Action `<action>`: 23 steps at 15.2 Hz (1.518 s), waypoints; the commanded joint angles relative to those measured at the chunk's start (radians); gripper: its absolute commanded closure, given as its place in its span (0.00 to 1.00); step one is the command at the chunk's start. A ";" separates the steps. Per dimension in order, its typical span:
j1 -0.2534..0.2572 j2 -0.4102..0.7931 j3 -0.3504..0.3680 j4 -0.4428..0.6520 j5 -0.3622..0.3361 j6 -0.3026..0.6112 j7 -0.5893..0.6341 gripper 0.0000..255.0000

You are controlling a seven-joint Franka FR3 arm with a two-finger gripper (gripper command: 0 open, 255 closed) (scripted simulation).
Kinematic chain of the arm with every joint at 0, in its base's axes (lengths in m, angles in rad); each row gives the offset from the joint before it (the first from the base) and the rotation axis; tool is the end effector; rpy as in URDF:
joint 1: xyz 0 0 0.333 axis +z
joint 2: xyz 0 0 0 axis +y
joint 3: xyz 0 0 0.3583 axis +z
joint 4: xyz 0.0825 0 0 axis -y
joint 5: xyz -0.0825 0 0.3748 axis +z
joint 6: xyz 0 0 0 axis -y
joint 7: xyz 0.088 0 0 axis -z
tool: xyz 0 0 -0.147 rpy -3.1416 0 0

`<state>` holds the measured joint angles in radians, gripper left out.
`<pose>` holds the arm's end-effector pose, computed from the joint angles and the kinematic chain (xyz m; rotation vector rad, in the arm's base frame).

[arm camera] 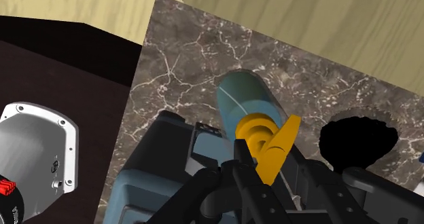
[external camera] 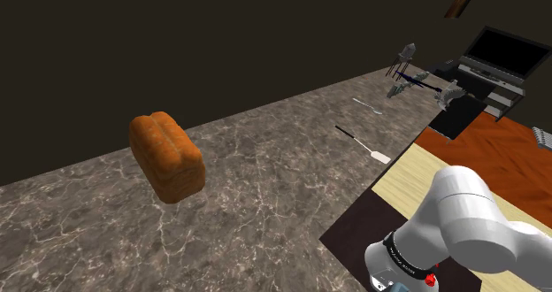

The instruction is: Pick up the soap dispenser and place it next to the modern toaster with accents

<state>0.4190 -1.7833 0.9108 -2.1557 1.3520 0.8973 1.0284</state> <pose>-0.3729 0.2921 0.4028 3.0740 0.5725 0.0186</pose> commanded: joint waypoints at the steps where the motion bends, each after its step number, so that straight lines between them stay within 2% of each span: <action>1: 0.028 0.000 0.030 -0.023 0.003 0.029 0.006 1.00; 8: 0.111 0.000 0.131 -0.089 0.031 0.120 0.031 1.00; 16: 0.111 0.000 0.131 -0.089 0.031 0.120 0.031 1.00; 17: 0.111 0.000 0.131 -0.089 0.031 0.120 0.031 0.00; 22: 0.111 0.000 0.131 -0.089 0.031 0.120 0.031 0.00; 23: 0.096 0.020 0.106 -0.067 0.008 0.110 0.027 0.00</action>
<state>0.5232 -1.7740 1.0284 -2.2358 1.3709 1.0119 1.0562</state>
